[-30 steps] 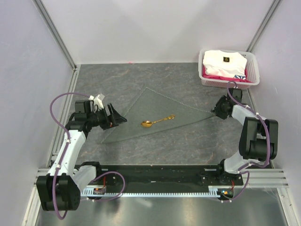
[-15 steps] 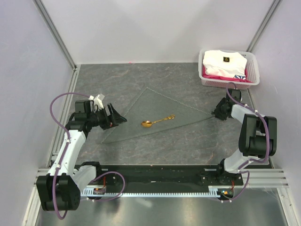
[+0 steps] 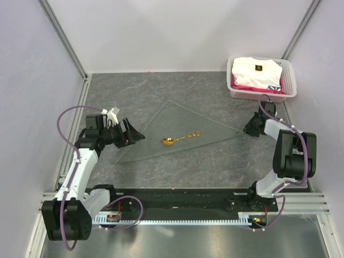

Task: Fold the napkin, place the utensils inside, and roll it up
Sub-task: Fold the napkin

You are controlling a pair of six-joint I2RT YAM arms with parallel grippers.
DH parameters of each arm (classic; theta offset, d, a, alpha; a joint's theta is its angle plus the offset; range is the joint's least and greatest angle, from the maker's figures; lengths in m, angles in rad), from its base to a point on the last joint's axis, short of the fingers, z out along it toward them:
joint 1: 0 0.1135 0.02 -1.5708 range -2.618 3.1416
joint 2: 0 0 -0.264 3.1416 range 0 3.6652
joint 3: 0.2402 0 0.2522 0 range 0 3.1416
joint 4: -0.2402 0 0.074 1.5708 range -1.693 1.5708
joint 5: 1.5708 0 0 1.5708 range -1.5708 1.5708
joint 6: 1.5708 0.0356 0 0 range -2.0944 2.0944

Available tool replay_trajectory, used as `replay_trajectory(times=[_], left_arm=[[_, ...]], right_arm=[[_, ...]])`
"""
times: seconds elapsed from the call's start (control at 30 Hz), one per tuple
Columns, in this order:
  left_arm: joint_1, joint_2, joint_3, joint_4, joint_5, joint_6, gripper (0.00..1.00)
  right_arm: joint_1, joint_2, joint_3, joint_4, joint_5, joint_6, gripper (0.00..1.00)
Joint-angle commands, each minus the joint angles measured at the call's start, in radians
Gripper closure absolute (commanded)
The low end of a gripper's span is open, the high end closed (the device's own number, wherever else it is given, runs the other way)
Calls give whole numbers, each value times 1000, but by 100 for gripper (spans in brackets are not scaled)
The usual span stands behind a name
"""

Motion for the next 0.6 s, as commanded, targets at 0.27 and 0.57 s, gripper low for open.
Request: replay_trajectory(times=[0.27,0.57], left_arm=[[-4,5,4,21,-4,4,17],[-5,5,-3,21,-6,10,17]], right_arm=[[12,-73,7,104,-108,-51,92],[151,-177,7,121,-102,24,100]])
